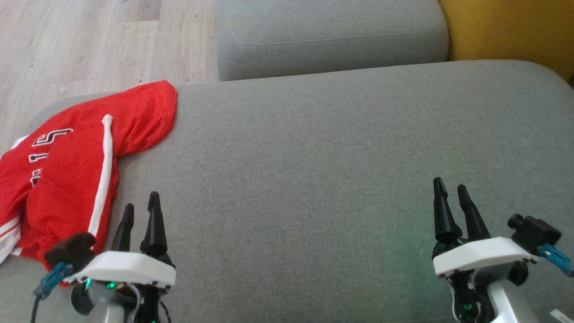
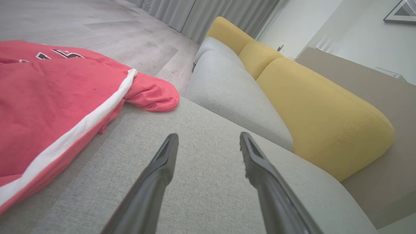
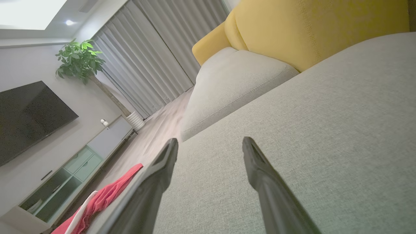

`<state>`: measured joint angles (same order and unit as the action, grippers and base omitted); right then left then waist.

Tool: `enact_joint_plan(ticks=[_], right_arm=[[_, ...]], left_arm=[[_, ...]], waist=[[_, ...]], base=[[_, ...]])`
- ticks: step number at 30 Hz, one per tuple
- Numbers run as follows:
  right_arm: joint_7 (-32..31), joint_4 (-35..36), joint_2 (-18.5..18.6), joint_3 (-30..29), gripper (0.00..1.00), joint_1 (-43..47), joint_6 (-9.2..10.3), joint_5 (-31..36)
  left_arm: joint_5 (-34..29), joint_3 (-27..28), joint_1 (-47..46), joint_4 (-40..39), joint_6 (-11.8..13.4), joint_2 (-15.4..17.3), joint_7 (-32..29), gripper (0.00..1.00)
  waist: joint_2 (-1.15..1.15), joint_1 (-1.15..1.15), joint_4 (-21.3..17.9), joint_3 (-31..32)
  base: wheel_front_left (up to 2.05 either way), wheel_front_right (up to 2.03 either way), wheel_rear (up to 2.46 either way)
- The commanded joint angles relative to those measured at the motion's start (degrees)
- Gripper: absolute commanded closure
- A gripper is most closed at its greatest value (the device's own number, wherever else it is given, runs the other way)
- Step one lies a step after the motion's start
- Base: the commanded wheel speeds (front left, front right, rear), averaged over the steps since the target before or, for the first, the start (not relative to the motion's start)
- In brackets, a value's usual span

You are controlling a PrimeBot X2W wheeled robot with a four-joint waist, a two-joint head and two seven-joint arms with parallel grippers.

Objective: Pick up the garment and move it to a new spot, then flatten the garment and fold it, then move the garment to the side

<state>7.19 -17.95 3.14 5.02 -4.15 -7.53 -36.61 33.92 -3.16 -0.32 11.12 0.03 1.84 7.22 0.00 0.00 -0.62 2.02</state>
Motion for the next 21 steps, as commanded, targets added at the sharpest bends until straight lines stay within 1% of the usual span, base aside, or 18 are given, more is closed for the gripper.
enact_joint_plan(ticks=[1, 21], right_arm=[[0.82, 1.61, 0.05, 1.15, 0.0, -3.0, 0.03, 1.76], [4.2, 1.57, -0.01, 3.74, 0.0, -4.32, 0.04, 15.45]], left_arm=[[-1.77, 0.82, -3.16, -2.41, 0.19, 0.84, 0.85, 0.0], [-15.15, -0.33, -3.23, -3.23, 1.42, 0.93, 4.2, 0.0]], waist=[[0.0, 0.0, 0.0, 0.04], [0.0, 0.0, -0.08, 0.47]], base=[[0.0, 0.0, 0.0], [0.0, 0.0, 0.0]])
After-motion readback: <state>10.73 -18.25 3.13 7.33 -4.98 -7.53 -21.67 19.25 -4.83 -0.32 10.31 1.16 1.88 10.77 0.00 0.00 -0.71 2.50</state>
